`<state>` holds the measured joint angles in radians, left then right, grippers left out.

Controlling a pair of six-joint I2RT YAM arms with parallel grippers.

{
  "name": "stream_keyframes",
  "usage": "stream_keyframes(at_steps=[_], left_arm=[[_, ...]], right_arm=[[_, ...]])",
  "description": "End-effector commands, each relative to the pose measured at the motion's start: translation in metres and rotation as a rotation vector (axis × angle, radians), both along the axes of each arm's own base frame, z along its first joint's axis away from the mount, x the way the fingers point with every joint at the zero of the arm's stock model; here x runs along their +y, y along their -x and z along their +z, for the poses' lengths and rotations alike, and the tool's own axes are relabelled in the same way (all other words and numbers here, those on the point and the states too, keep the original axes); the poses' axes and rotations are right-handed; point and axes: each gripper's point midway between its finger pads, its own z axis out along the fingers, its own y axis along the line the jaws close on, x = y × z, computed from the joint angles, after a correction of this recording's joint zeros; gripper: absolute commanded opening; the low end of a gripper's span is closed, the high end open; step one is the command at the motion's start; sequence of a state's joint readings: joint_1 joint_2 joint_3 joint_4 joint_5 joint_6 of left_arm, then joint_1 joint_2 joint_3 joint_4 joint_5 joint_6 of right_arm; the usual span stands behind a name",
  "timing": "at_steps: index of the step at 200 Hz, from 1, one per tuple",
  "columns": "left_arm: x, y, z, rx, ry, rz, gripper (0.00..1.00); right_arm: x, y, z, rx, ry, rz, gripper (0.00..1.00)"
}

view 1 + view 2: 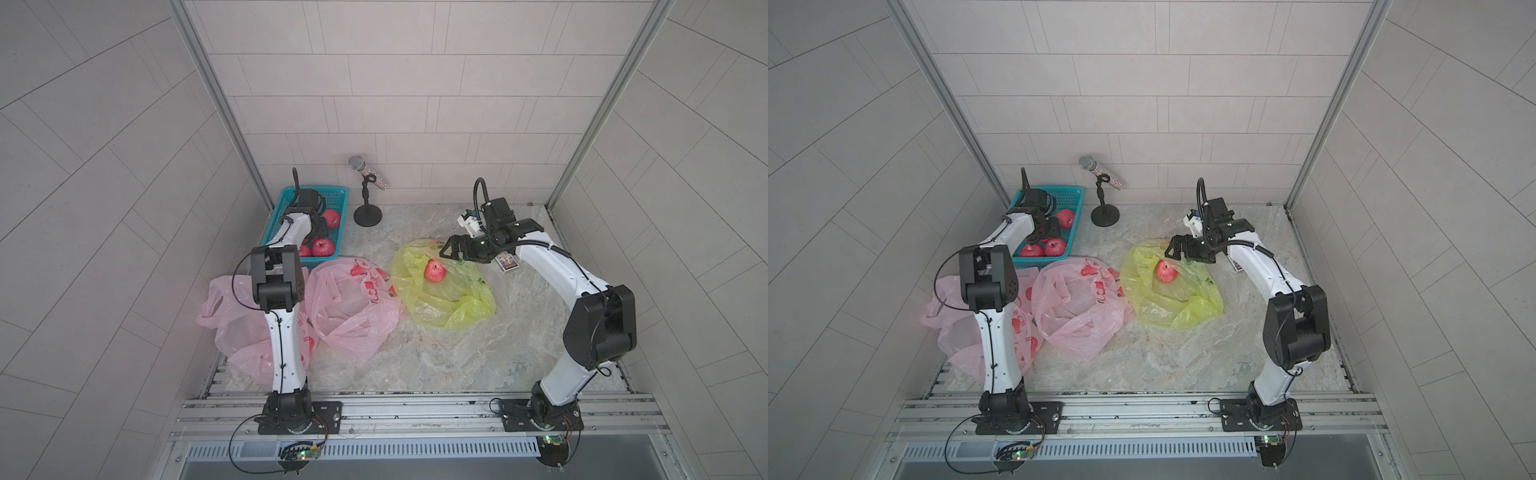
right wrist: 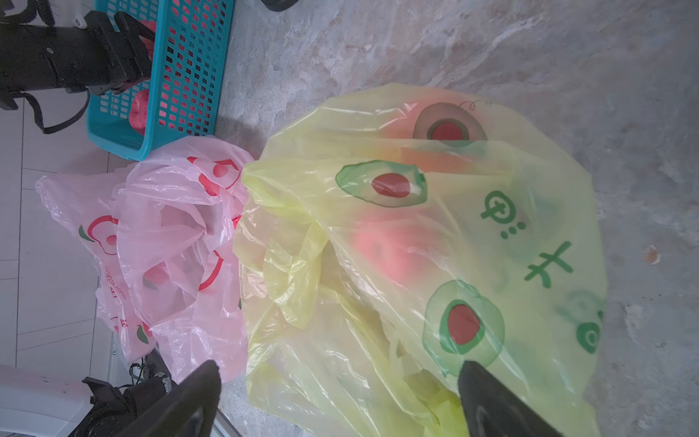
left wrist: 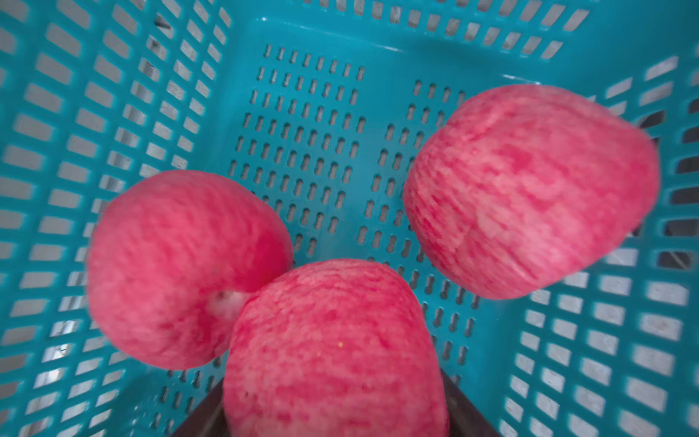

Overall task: Untie the knot of a plastic bag & take out the apple
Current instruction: Place the apple in the basket.

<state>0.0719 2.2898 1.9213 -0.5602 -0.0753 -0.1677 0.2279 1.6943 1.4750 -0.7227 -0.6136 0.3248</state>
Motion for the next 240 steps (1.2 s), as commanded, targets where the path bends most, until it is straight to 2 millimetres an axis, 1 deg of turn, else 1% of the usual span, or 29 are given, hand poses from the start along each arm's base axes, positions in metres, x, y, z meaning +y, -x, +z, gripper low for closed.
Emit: stream_keyframes(at_steps=[1, 18, 37, 49, 68, 80, 94, 97, 102, 110, 118, 120, 124, 135, 146, 154, 161, 171, 184, 195, 206, 219, 231, 240], left_arm=[[0.001, -0.015, 0.008, -0.061, 0.025, 0.013, 0.30], [-0.003, -0.019, 0.004, -0.070, 0.053, 0.011, 0.35], [-0.006, -0.020, 0.004, -0.079, 0.072, 0.008, 0.45], [-0.008, -0.020, 0.008, -0.087, 0.083, 0.005, 0.54], [-0.011, -0.020, 0.018, -0.109, 0.094, -0.005, 0.64], [-0.013, -0.019, 0.031, -0.138, 0.099, -0.012, 0.67], [-0.016, -0.019, 0.052, -0.186, 0.104, -0.025, 0.70], [-0.016, -0.019, 0.056, -0.196, 0.105, -0.025, 0.73], [-0.017, -0.018, 0.064, -0.213, 0.110, -0.032, 0.74], [-0.022, -0.018, 0.078, -0.240, 0.120, -0.044, 0.82], [-0.028, -0.016, 0.095, -0.267, 0.118, -0.065, 0.93], [-0.030, -0.016, 0.100, -0.276, 0.115, -0.072, 0.98], [-0.035, -0.016, 0.110, -0.293, 0.109, -0.088, 1.00], [-0.053, -0.015, 0.136, -0.342, 0.088, -0.146, 1.00], [-0.071, -0.011, 0.158, -0.374, 0.085, -0.197, 1.00], [-0.087, -0.006, 0.169, -0.388, 0.103, -0.237, 1.00], [-0.100, 0.000, 0.175, -0.393, 0.122, -0.268, 1.00], [-0.125, 0.009, 0.183, -0.401, 0.152, -0.330, 1.00], [-0.157, 0.026, 0.190, -0.404, 0.163, -0.407, 1.00], [-0.190, 0.044, 0.195, -0.409, 0.190, -0.488, 1.00], [-0.223, 0.065, 0.197, -0.408, 0.233, -0.564, 1.00], [-0.260, 0.091, 0.194, -0.392, 0.266, -0.652, 1.00], [-0.291, 0.115, 0.189, -0.373, 0.302, -0.729, 0.99], [-0.310, 0.132, 0.184, -0.358, 0.321, -0.773, 0.98]], right_arm=[[0.001, -0.003, 0.006, -0.014, -0.008, 0.008, 1.00], [0.001, -0.003, 0.007, -0.016, -0.006, 0.010, 1.00], [0.000, -0.003, 0.009, -0.019, -0.001, 0.011, 1.00], [0.000, -0.003, 0.009, -0.019, 0.000, 0.013, 1.00], [0.000, -0.003, 0.008, -0.015, 0.002, 0.014, 1.00], [0.001, -0.003, 0.009, -0.017, 0.001, 0.017, 1.00], [0.000, -0.003, 0.008, -0.019, 0.008, 0.016, 1.00], [0.000, -0.004, 0.008, -0.020, 0.013, 0.016, 1.00], [-0.001, -0.004, 0.007, -0.021, 0.024, 0.015, 1.00], [-0.002, -0.005, 0.005, -0.024, 0.048, 0.016, 1.00], [-0.004, -0.007, 0.002, -0.025, 0.077, 0.014, 1.00], [-0.005, -0.007, 0.001, -0.024, 0.086, 0.011, 1.00], [-0.006, -0.007, -0.001, -0.024, 0.105, 0.008, 1.00], [-0.014, -0.011, -0.007, -0.026, 0.157, -0.018, 1.00], [-0.023, -0.017, -0.012, -0.036, 0.210, -0.051, 1.00], [-0.028, -0.021, -0.013, -0.049, 0.249, -0.062, 1.00], [-0.032, -0.024, -0.014, -0.057, 0.283, -0.069, 1.00], [-0.039, -0.026, -0.017, -0.054, 0.327, -0.077, 1.00], [-0.044, -0.027, -0.022, -0.044, 0.366, -0.076, 1.00], [-0.045, -0.028, -0.027, -0.036, 0.376, -0.070, 1.00], [-0.043, -0.029, -0.032, -0.030, 0.371, -0.062, 1.00], [-0.039, -0.030, -0.038, -0.022, 0.346, -0.063, 1.00], [-0.036, -0.031, -0.046, -0.001, 0.319, -0.070, 0.96], [-0.034, -0.033, -0.050, 0.007, 0.307, -0.074, 0.89]])
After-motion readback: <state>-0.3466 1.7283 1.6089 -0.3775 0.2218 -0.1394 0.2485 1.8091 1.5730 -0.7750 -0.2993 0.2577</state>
